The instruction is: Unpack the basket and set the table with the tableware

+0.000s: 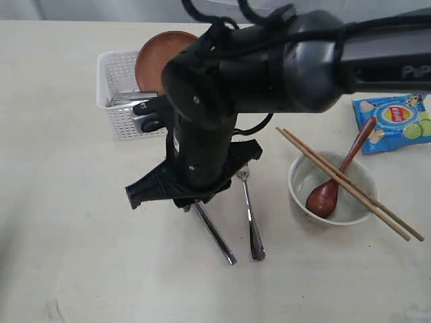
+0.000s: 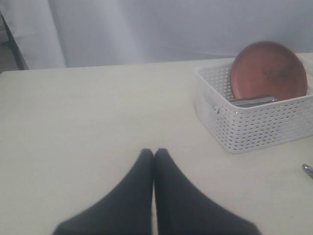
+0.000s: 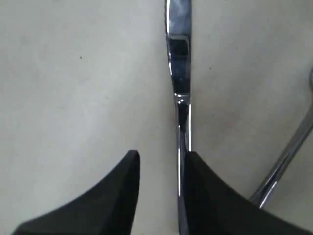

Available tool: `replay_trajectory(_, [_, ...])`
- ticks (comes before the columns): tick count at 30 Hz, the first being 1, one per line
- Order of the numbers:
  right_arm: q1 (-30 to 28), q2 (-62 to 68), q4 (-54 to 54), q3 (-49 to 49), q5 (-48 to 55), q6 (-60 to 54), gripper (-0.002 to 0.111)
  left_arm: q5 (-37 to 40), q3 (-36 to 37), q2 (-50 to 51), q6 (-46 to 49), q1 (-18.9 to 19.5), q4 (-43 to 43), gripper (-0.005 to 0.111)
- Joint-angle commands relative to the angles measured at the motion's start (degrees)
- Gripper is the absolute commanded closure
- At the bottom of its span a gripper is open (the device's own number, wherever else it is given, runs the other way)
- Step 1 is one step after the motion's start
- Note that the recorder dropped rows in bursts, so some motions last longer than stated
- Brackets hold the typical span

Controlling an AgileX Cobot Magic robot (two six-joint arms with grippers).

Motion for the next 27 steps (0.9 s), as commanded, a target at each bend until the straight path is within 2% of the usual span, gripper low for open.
replay_trajectory(1, [-0.3, 4.1, -1.1, 0.0, 0.2, -1.4, 0.067, -0.6, 0.1, -0.2, 0.1, -0.4, -0.1, 0.107])
replay_trajectory(5, [-0.3, 6.2, -1.5, 0.0, 0.2, -1.8, 0.058, -0.6, 0.1, -0.2, 0.1, -0.4, -0.1, 0.107])
replay_trajectory(12, [-0.2, 8.4, -2.5, 0.0, -1.1, -3.0, 0.058, -0.6, 0.1, -0.2, 0.1, -0.4, -0.1, 0.107])
replay_trajectory(14, [-0.2, 8.4, -2.5, 0.0, -1.7, -3.4, 0.066, -0.6, 0.1, -0.2, 0.1, -0.4, -0.1, 0.107])
replay_trajectory(20, [-0.2, 8.4, -2.5, 0.0, -1.9, -2.6, 0.108, -0.6, 0.1, -0.2, 0.1, -0.4, -0.1, 0.107])
replay_trajectory(25, [-0.3, 8.4, -3.4, 0.0, -1.7, 1.5, 0.109, -0.6, 0.1, -0.2, 0.1, -0.4, -0.1, 0.107])
replay_trajectory(27, [-0.3, 8.3, -5.8, 0.0, -1.7, 6.5, 0.109, -0.6, 0.1, -0.2, 0.1, -0.4, -0.1, 0.107])
